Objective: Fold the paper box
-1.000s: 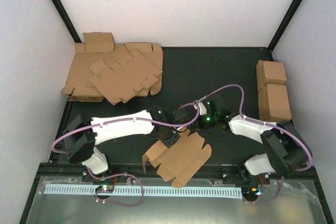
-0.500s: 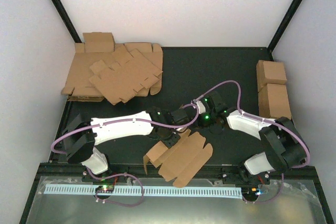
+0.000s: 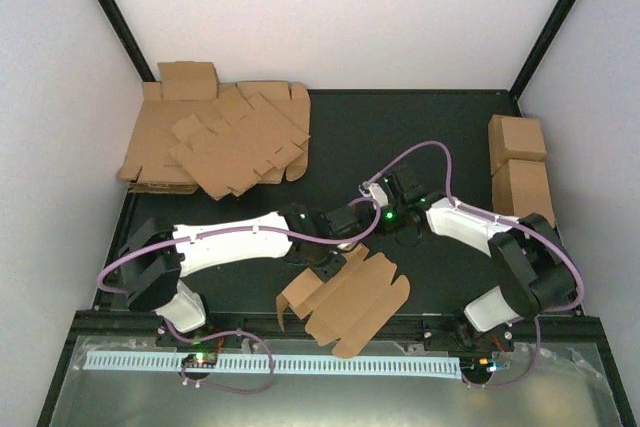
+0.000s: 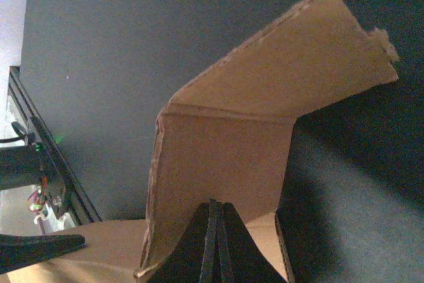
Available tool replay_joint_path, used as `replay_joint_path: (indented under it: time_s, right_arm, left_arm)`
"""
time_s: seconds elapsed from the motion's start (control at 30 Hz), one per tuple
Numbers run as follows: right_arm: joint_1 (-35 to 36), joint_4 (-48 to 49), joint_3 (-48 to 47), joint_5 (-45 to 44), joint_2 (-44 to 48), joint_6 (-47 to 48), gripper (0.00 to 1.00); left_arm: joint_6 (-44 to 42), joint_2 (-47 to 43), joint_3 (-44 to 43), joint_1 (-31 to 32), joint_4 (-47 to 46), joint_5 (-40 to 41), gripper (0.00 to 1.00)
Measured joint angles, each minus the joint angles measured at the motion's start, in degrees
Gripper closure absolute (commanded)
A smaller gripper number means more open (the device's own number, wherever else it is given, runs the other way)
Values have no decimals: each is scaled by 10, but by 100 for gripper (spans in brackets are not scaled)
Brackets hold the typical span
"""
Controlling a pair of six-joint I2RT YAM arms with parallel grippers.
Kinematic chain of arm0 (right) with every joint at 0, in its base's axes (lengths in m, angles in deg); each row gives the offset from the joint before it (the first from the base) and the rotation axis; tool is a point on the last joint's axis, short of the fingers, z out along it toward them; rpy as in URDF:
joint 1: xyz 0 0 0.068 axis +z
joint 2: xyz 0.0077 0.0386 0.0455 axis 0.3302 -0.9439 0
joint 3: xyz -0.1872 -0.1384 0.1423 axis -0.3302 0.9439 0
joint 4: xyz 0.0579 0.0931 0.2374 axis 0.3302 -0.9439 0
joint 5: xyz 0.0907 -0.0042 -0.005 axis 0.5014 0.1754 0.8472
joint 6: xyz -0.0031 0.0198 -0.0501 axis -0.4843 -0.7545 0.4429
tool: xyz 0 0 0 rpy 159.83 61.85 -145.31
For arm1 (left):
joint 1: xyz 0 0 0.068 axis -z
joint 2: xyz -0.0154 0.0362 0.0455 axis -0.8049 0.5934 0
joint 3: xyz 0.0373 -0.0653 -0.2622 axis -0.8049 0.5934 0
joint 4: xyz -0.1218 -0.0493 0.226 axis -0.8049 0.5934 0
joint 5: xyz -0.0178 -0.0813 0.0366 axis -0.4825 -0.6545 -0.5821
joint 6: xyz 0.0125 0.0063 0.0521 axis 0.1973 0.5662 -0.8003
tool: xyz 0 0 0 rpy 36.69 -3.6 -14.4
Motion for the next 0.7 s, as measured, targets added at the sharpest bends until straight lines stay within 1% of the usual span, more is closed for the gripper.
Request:
replay_joint_path:
  time_s: [0.17, 0.47, 0.7]
  right_arm:
    - [0, -16, -15, 7, -19, 28, 98]
    - [-5, -34, -14, 44, -20, 58, 98]
    - [-9, -38, -11, 82, -20, 58, 98]
  left_arm:
    - [-2, 0, 0, 0, -1, -4, 55]
    - [-6, 0, 0, 2, 2, -14, 55]
    - [-6, 0, 0, 6, 12, -24, 55]
